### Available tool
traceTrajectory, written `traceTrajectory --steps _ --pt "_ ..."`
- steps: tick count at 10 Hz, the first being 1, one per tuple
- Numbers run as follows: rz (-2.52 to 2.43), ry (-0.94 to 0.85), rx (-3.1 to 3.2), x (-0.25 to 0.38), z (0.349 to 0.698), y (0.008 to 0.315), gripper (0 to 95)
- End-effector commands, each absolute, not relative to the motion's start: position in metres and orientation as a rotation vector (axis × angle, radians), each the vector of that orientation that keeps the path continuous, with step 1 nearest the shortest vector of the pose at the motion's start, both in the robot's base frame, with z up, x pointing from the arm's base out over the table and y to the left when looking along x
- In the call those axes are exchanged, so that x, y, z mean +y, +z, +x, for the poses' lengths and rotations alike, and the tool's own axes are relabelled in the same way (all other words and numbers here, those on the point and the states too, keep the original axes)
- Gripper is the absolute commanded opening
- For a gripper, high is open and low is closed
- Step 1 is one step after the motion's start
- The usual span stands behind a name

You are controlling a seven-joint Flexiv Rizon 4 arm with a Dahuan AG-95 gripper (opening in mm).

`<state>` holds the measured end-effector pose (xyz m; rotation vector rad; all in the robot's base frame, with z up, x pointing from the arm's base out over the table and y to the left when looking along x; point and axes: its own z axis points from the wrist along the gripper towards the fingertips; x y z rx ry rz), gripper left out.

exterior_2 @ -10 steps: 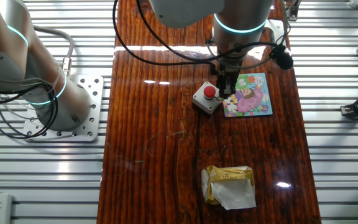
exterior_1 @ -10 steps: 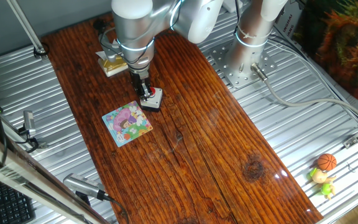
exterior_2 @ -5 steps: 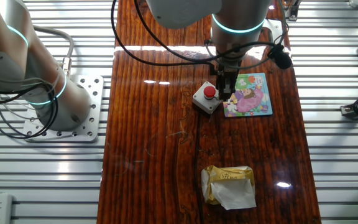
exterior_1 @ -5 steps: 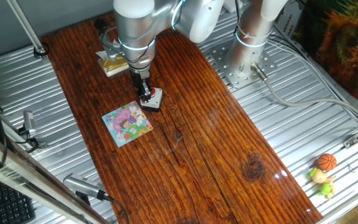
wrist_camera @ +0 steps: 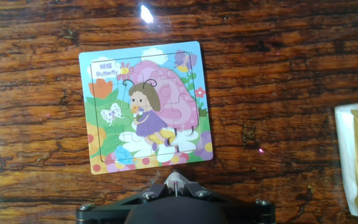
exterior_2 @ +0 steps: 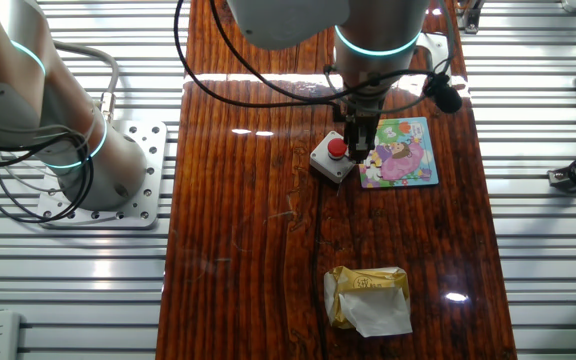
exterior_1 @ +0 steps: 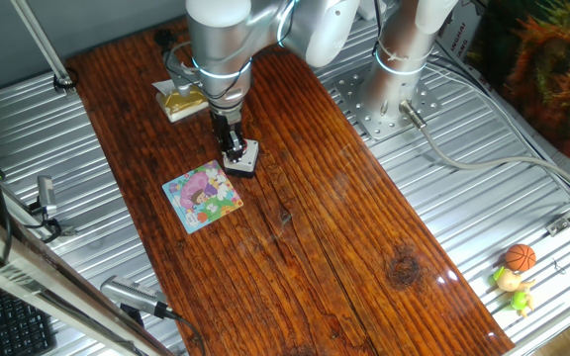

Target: Assemble one piece of a puzzle

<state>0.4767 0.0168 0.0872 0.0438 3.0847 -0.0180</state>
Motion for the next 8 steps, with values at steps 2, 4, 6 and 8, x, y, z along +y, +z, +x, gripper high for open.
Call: traceTrajectory --steps 2,4,6,8 --pt "0.043 -0.011 3.082 0.0174 0.476 0.0859 38.0" --pt "0.043 -0.008 3.082 0.0173 0.4746 0.0843 38.0" --pt "0.042 -0.006 3.079 0.017 0.4747 0.0832 38.0" --pt "0.043 -0.004 3.079 0.0169 0.4745 0.0825 38.0"
